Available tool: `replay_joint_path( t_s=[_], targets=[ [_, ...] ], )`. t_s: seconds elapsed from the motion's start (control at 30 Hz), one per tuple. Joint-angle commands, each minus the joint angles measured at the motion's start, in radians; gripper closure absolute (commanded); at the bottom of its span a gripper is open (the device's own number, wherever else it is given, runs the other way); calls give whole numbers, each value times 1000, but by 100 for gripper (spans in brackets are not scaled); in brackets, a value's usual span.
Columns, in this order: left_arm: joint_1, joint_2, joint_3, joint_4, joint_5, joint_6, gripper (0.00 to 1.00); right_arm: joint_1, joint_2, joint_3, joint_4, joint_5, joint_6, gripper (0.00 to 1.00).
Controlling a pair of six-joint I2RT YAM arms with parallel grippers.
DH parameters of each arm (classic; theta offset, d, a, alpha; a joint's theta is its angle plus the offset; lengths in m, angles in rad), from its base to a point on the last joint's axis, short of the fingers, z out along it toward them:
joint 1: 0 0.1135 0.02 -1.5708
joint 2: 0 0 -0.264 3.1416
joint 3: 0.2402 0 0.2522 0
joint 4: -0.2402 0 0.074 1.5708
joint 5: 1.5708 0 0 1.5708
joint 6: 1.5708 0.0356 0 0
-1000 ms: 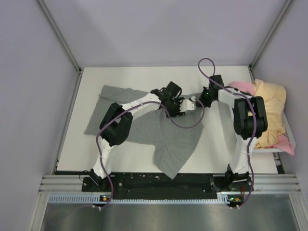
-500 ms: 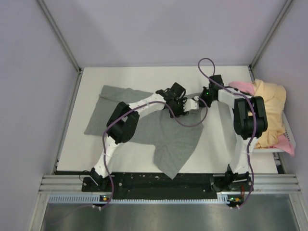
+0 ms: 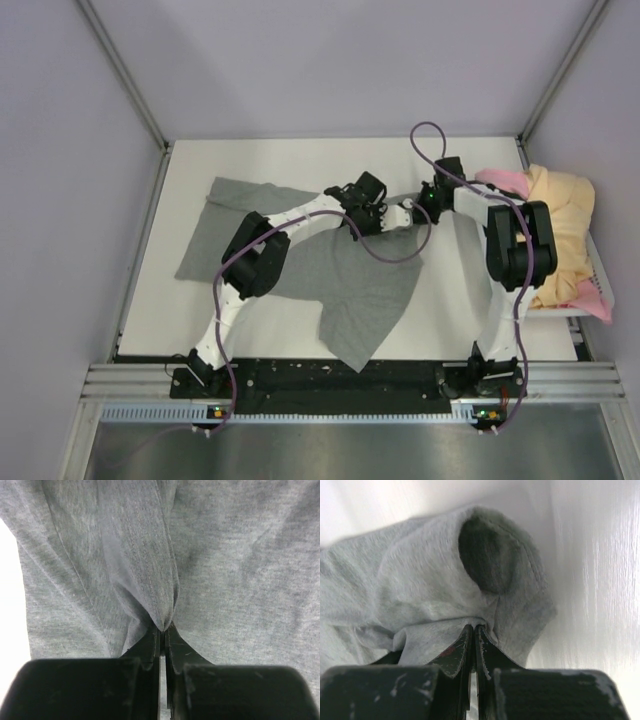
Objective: Fold and stack the t-shirts
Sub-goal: Fold the flattened tshirt in 1/3 of the way
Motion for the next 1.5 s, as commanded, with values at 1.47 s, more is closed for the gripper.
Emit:
replay_joint_path(
  t_s=[1.47],
  targets=[
    [81, -239, -94, -232, -31, 334, 100, 229, -619, -445, -51, 88, 36, 100]
  ],
)
